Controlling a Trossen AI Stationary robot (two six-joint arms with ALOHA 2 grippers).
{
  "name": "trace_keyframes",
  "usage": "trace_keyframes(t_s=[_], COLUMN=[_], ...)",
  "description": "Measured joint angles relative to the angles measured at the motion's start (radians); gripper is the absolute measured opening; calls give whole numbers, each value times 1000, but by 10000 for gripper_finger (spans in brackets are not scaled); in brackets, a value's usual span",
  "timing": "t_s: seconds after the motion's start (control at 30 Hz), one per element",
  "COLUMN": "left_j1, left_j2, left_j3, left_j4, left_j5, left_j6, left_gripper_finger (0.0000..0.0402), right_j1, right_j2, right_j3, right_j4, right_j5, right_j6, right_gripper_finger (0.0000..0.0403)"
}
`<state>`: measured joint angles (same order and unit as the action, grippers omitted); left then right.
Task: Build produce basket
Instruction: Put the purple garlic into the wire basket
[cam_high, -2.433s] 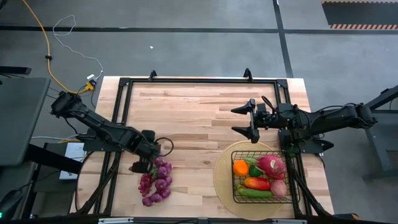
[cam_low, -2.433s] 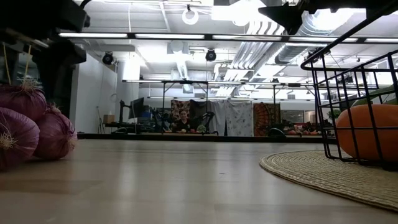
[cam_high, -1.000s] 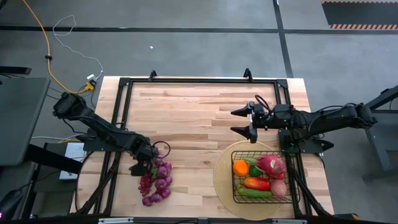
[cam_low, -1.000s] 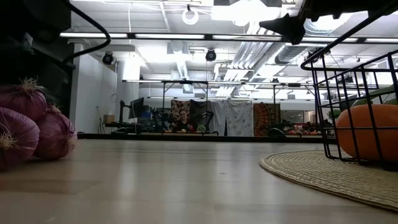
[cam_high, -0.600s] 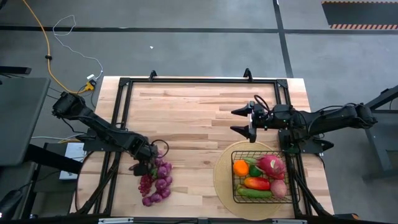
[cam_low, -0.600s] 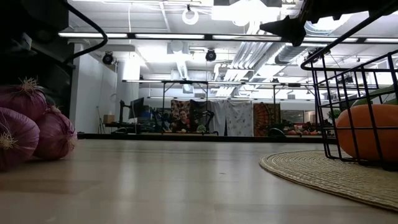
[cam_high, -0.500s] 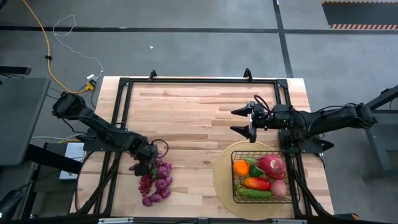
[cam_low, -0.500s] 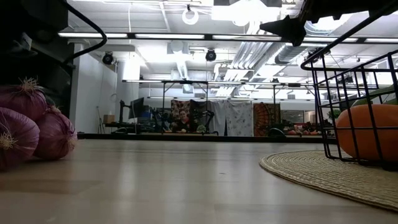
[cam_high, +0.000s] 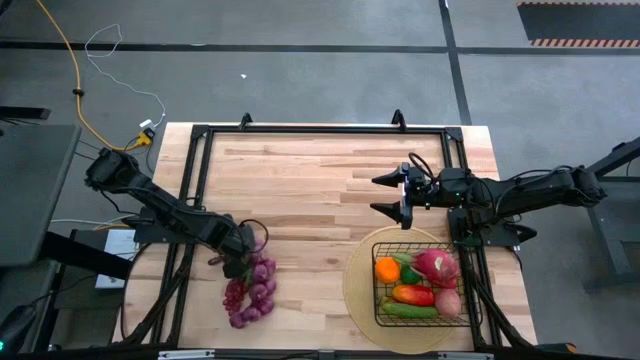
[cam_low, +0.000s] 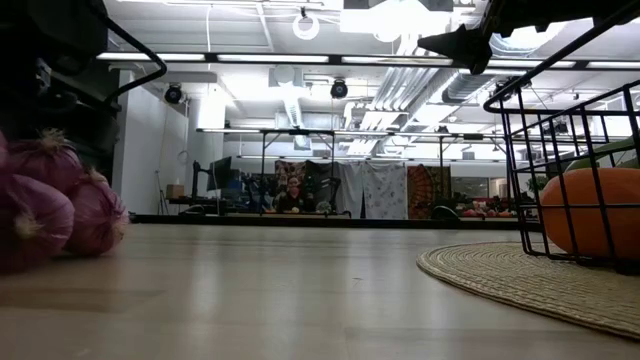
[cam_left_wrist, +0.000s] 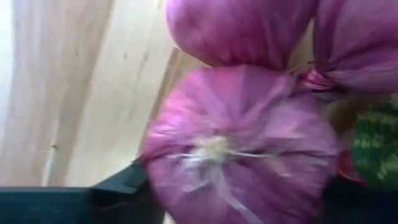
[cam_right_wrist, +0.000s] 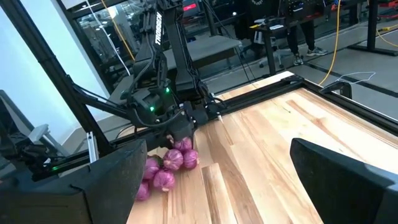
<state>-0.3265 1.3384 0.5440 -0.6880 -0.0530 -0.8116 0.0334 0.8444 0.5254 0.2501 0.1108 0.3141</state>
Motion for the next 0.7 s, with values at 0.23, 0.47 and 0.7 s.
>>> trace_keyframes(t_s=[0.23, 0.47, 0.7], left_j1=[4, 76, 194], left_j2=[-18, -48, -63], left_j3=[76, 212, 401], left_j4=[-89, -129, -128], left_j5=[-158, -305, -467], left_j6=[11, 96, 370], left_gripper_finger=[87, 55, 75], right_j1=[0, 0, 0], right_j2=[0, 0, 0], right_j3=[0, 0, 0], right_j4=[0, 0, 3], right_j5=[0, -3, -34], right_j6=[-48, -91, -95], right_gripper_finger=[385, 385, 385])
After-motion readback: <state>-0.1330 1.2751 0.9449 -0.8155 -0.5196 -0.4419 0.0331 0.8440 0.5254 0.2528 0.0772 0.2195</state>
